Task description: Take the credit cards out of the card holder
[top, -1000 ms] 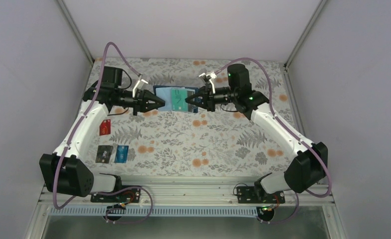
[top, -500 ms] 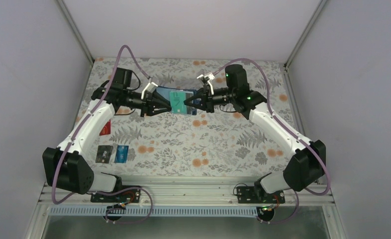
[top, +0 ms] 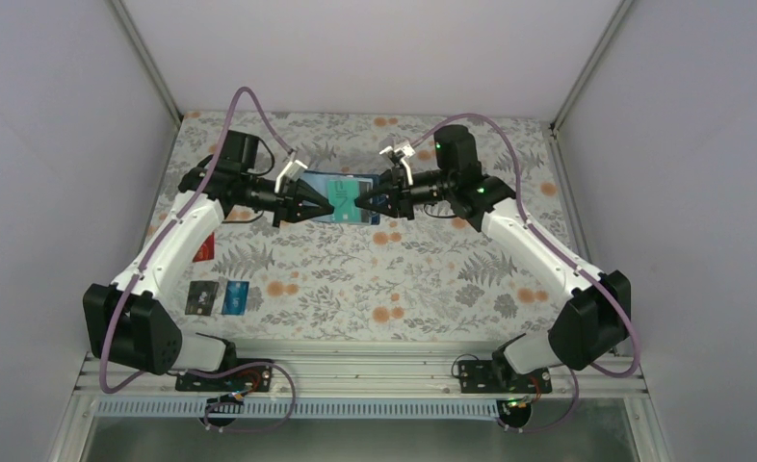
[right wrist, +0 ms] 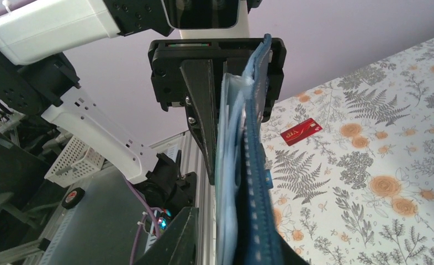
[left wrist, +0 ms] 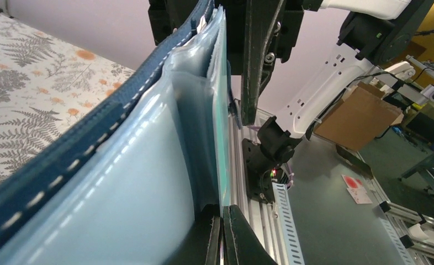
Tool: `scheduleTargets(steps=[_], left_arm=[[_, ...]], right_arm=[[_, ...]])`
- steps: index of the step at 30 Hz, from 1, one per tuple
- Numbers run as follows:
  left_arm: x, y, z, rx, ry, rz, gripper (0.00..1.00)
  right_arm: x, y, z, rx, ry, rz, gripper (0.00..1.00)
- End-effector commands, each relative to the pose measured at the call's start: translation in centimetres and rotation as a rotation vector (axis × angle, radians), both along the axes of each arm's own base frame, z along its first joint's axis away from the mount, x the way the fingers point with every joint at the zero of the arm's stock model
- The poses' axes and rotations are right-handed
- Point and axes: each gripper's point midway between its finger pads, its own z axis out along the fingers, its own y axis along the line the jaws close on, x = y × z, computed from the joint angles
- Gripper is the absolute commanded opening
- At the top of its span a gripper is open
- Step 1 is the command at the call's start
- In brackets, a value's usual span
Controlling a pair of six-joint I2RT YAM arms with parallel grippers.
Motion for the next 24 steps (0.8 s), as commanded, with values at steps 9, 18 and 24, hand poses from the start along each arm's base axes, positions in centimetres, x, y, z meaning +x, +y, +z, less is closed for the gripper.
scheduleTargets(steps=[9,18,24], left_arm=[[-0.4,0.6,1.5,-0.051,-0.064,-0.019,0.02],[-0.8,0.7,1.7,-0.051,-0.085,-0.025,0.02],[-0.7,1.3,1.5,-0.043,-0.097,0.000,0.02]], right_arm=[[-0.6,-0.5,0.0,0.002,-0.046,0.004,0.18],[-0.5,-0.7,0.2,0.001,-0.050,-0.005,0.05],[-0.5,-1.5,0.2,-0.007,-0.060,-0.017,0.04]])
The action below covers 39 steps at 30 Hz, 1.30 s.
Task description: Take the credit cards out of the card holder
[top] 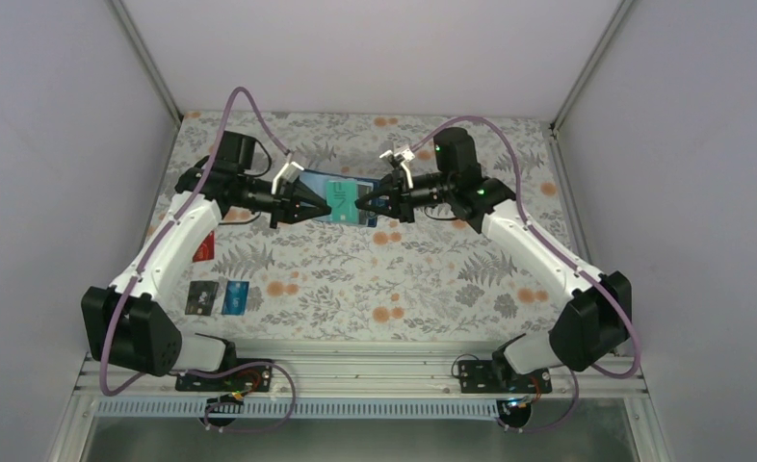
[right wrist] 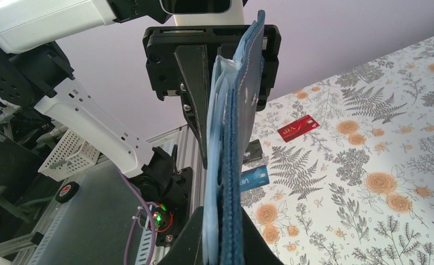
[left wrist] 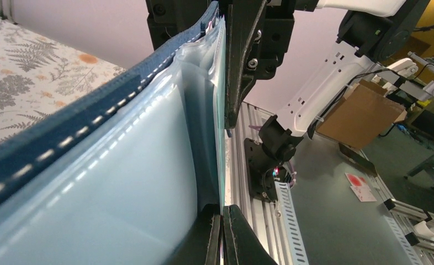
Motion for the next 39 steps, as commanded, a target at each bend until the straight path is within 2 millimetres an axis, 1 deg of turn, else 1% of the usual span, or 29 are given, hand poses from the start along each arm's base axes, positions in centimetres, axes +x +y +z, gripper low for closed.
scheduleTargets(steps=[1,8,11,14,15,18,20,22,23,24,25,27,28,31,35,37,39], left_arm=[[-0.7,0.6,1.5,-0.041,-0.077,-0.008,0.02],[-0.5,0.6,1.4,-0.036,-0.076,-0.003,0.02],[-0.4,0.6,1.4,-0.033,-0.072,0.004,0.02],[0.3,0.3,0.6,-0.004,-0.062,0.024,0.02],[0.3,0.1,0.4,0.000,-0.060,0.022,0.04],[-0.1,-0.5,0.6,-0.015,-0.060,-0.013,0.19],[0.1,-0.8,0.8,-0.011,-0.068,-0.018,0.27],[0.3,-1.0,0.7,-0.009,-0.062,-0.019,0.32],[0.3,-1.0,0.5,-0.011,-0.061,-0.022,0.32],[0.3,-1.0,0.5,-0.011,-0.062,-0.021,0.31],[0.4,-1.0,0.4,-0.007,-0.062,-0.016,0.27],[1.0,-1.0,-0.1,0.018,-0.058,0.012,0.10],[1.2,-1.0,-0.3,0.028,-0.060,0.024,0.05],[1.7,-1.0,-0.5,0.041,-0.057,0.046,0.03],[3.2,-1.0,-1.3,0.092,-0.054,0.116,0.03],[3.1,-1.4,-1.4,0.093,-0.051,0.107,0.03],[2.9,-1.9,-1.3,0.091,-0.055,0.086,0.06]], right_arm=[[-0.6,-1.3,1.0,0.007,-0.039,-0.013,0.04],[-1.0,-1.4,1.2,0.012,-0.036,0.003,0.08],[-1.0,-1.4,1.3,0.016,-0.038,0.002,0.07],[-1.3,-1.3,1.6,0.032,-0.031,0.025,0.05],[-1.2,-1.3,1.6,0.032,-0.030,0.024,0.05],[-1.1,-1.2,1.4,0.032,-0.023,0.029,0.05],[-1.2,-1.2,1.4,0.033,-0.017,0.036,0.06],[-1.3,-1.2,1.4,0.035,-0.017,0.041,0.06],[-1.4,-1.2,1.4,0.037,-0.017,0.043,0.06],[-1.4,-1.1,1.4,0.037,-0.016,0.045,0.06],[-1.4,-1.2,1.4,0.039,-0.018,0.047,0.06],[-1.5,-1.2,1.5,0.041,-0.019,0.050,0.06],[-1.6,-1.2,1.5,0.043,-0.019,0.052,0.06],[-1.8,-1.3,1.7,0.049,-0.022,0.062,0.06],[-2.3,-1.2,1.7,0.053,-0.021,0.086,0.07],[-2.5,-1.2,1.7,0.053,-0.020,0.094,0.07],[-2.7,-1.1,1.6,0.055,-0.020,0.102,0.07]])
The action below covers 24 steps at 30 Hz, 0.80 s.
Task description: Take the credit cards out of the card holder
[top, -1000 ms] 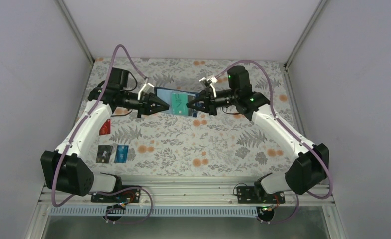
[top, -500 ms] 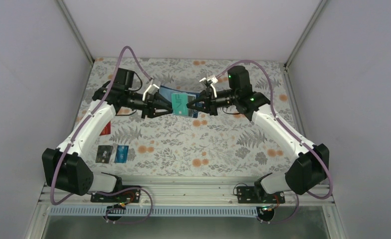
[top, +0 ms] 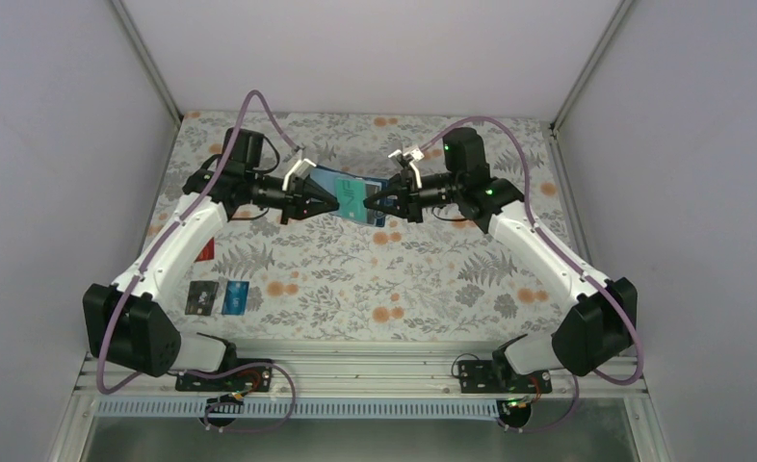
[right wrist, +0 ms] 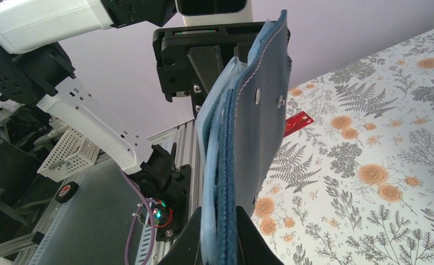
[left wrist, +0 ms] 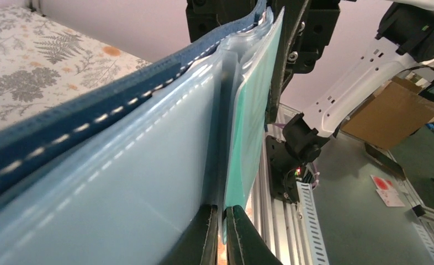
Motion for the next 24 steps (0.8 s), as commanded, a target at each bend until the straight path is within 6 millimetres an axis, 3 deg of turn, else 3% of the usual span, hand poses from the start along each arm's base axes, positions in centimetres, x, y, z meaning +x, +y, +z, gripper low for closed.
scheduleTargets(steps=[1,12,16,18,22,24], left_arm=[[1.3,-0.9,-0.7,0.038,-0.037,0.024,0.08],[-1.4,-2.1,1.9,-0.090,0.005,-0.163,0.20],[-2.0,-2.1,2.6,-0.115,0.006,-0.193,0.03],[-2.3,-2.0,2.6,-0.115,-0.001,-0.197,0.03],[-2.2,-1.3,2.7,-0.106,-0.009,-0.161,0.02],[-1.7,-0.9,2.3,-0.095,0.005,-0.130,0.02]], right_arm=[[-2.4,0.2,1.3,0.057,-0.020,0.109,0.07],[-2.7,0.4,1.3,0.063,-0.029,0.130,0.06],[-2.3,0.5,1.0,0.052,-0.029,0.114,0.05],[-2.0,0.5,0.8,0.043,-0.032,0.096,0.07],[-1.1,0.1,0.6,0.030,-0.039,0.041,0.22],[-0.8,0.0,0.4,0.032,-0.035,0.033,0.22]])
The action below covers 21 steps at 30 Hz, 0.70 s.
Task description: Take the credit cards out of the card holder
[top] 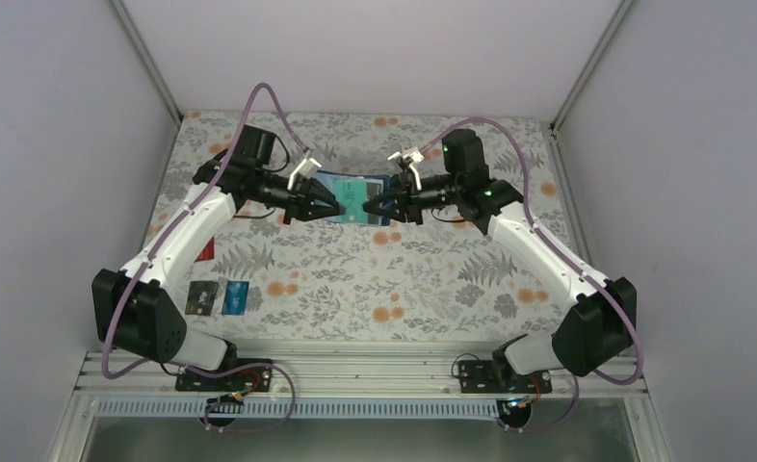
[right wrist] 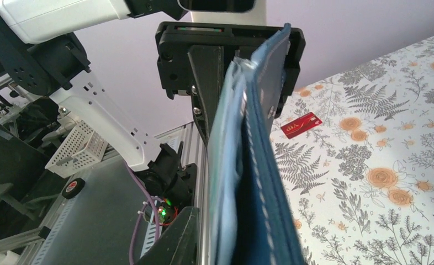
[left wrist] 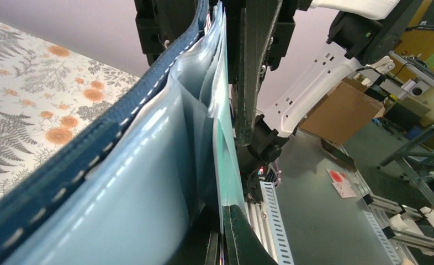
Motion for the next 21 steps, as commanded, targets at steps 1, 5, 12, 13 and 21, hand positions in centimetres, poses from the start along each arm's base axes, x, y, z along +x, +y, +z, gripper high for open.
scheduleTargets(steps=[1,5,12,13,21], left_arm=[[0.0,0.7,1.5,-0.045,-0.058,0.011,0.02],[0.1,1.1,0.9,-0.018,-0.079,0.034,0.02],[1.2,3.0,0.0,0.027,-0.101,0.130,0.02],[1.4,3.4,0.1,0.027,-0.102,0.143,0.02],[2.3,5.1,-0.2,0.031,-0.104,0.210,0.02]], right_arm=[[-0.4,0.0,0.6,0.025,-0.034,0.010,0.21],[0.1,-0.1,0.0,0.013,-0.018,-0.010,0.10],[0.9,-1.2,0.2,0.010,-0.037,-0.076,0.04],[1.0,-1.4,0.1,0.009,-0.038,-0.086,0.04],[1.9,-2.5,-0.4,0.007,-0.012,-0.125,0.04]])
